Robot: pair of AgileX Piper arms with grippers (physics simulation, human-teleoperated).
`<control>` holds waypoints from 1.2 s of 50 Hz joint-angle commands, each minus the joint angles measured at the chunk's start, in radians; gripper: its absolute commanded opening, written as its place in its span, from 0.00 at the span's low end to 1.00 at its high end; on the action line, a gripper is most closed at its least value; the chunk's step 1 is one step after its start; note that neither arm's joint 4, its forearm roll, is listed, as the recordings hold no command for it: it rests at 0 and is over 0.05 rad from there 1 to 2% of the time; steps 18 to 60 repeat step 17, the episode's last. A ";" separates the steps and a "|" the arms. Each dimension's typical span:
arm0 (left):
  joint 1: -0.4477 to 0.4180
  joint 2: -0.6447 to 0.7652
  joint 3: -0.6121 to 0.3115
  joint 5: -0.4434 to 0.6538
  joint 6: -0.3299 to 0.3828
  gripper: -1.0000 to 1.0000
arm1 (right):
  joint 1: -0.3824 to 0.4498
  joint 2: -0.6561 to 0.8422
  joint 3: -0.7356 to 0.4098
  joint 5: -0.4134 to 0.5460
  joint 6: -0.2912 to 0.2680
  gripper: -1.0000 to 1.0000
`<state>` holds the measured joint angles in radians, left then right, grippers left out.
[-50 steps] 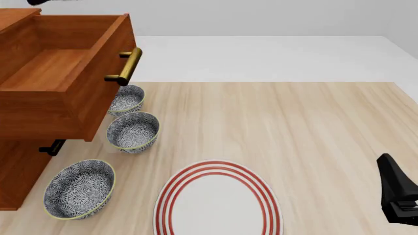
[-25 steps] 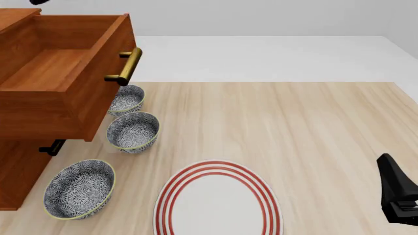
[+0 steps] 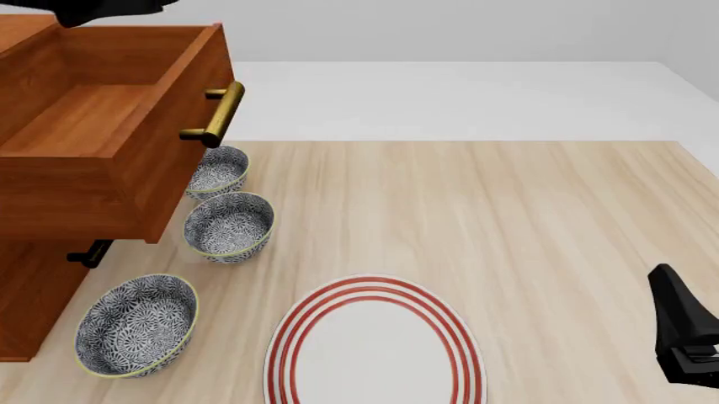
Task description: Open the top drawer of the cabinet.
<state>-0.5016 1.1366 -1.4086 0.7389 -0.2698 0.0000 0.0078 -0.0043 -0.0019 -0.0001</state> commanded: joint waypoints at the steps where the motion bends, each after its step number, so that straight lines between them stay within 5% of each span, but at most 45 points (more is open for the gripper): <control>1: -0.016 -0.028 0.019 -0.001 -0.007 1.00 | 0.000 0.000 0.000 0.000 0.000 1.00; 60: -0.023 -0.047 0.046 -0.020 -0.004 1.00 | 0.000 0.000 0.000 0.000 0.000 1.00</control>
